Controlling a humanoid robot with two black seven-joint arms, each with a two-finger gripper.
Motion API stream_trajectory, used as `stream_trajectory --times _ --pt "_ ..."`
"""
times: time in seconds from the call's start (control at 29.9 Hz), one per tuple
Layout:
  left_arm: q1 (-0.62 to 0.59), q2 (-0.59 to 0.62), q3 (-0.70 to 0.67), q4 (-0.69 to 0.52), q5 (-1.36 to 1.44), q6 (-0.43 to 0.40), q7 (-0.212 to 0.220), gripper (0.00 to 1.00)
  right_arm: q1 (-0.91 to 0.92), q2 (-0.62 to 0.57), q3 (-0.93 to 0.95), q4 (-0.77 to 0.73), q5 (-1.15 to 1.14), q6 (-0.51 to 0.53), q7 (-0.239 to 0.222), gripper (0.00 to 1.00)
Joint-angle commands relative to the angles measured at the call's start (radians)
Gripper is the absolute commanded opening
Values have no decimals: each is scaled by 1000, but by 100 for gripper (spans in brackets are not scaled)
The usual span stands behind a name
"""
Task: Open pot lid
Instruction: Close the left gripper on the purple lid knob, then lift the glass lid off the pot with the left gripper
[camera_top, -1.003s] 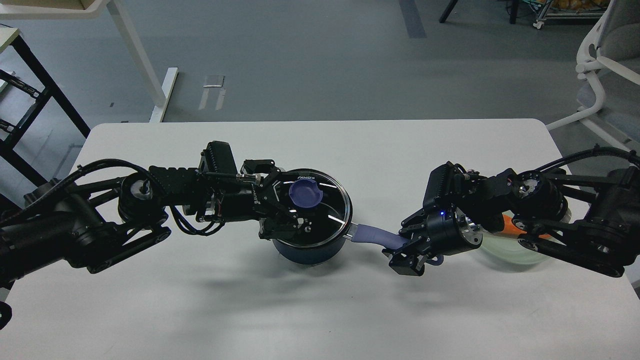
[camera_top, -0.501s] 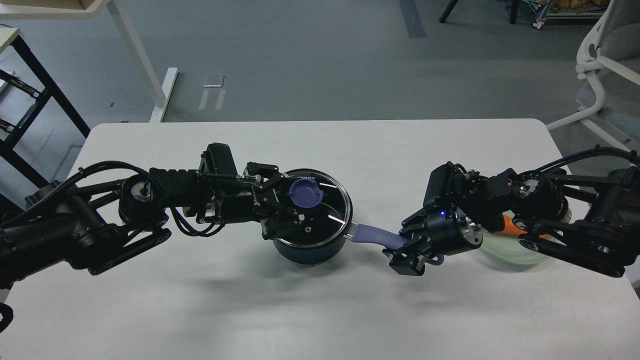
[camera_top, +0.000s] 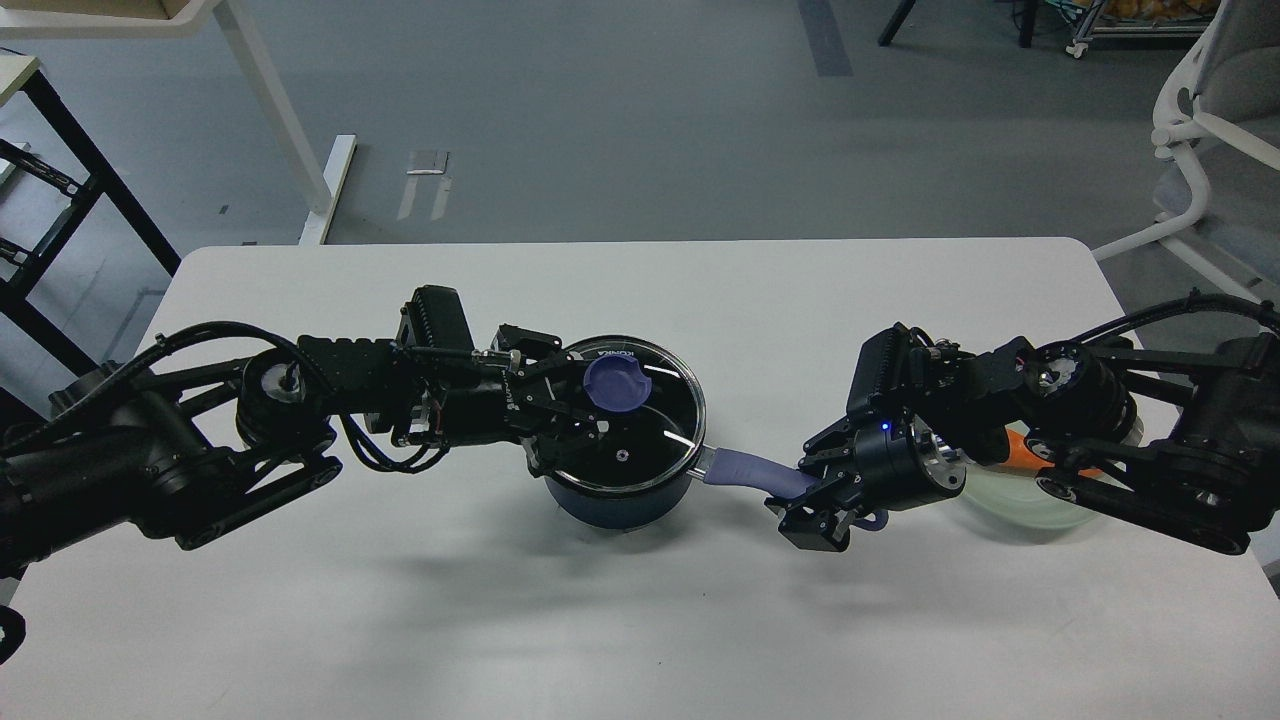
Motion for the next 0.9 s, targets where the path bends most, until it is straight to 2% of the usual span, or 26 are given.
stream_trajectory --times 0.0,0.37,0.57,0.67,0.87 --pt "-5 0 -2 -3 -1 -1 -1 24 0 0 0 0 0 0 0 19" --pt "-108 77 -3 -25 -121 -1 -2 25 0 -1 0 0 0 0 0 19" --pt "-99 250 1 -98 -158 11 -2 26 0 -4 0 2 1 0 0 19" --pt "-50 348 17 -137 -161 66 -2 26 0 -4 0 2 1 0 0 19" --pt "88 526 99 -155 -161 235 -2 27 0 -7 0 2 1 0 0 19"
